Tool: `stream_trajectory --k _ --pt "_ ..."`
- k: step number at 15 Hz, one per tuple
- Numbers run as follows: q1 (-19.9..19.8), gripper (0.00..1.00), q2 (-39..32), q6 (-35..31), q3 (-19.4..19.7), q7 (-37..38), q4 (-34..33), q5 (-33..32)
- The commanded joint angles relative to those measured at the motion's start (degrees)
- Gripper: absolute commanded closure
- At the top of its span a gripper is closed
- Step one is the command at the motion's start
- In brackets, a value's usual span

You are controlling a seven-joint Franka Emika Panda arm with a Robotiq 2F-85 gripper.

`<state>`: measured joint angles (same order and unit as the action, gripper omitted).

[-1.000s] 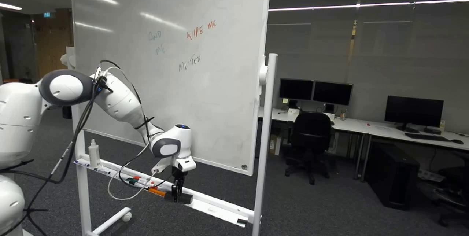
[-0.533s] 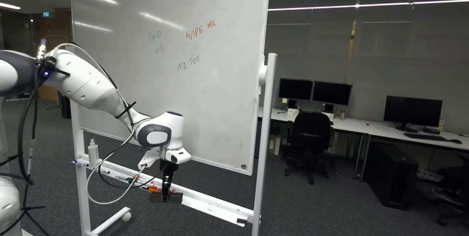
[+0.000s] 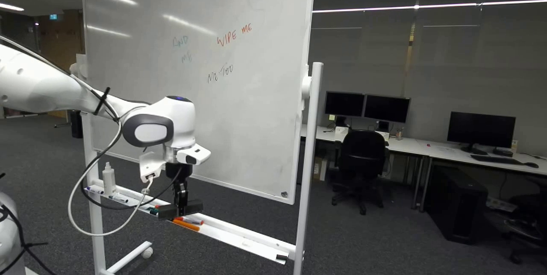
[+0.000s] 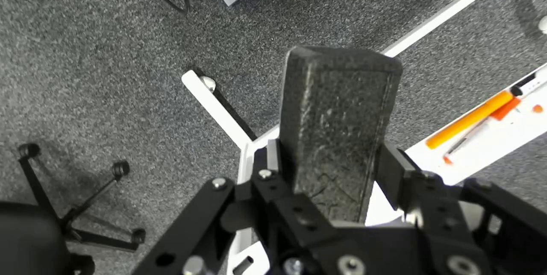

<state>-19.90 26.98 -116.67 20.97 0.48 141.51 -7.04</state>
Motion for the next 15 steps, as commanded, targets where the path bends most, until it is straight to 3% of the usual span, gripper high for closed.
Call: stream_trajectory --k 1,5,7,10,11,15 --pt "-0.76 0.66 14.62 8.65 -0.07 -9.42 1.22 1.13" --pt "2.39 0.66 26.86 23.67 -0.93 -13.17 -2.39 7.35" --pt "4.59 0.66 31.56 24.66 -2.13 -12.55 -2.76 10.72" --pt "8.74 0.66 36.35 20.88 -4.45 -12.34 -2.34 15.09" --pt "7.10 0.41 34.51 22.95 -3.22 -11.23 -2.50 12.46" --pt "9.31 0.41 36.74 22.39 -4.34 -11.23 -2.45 13.45"
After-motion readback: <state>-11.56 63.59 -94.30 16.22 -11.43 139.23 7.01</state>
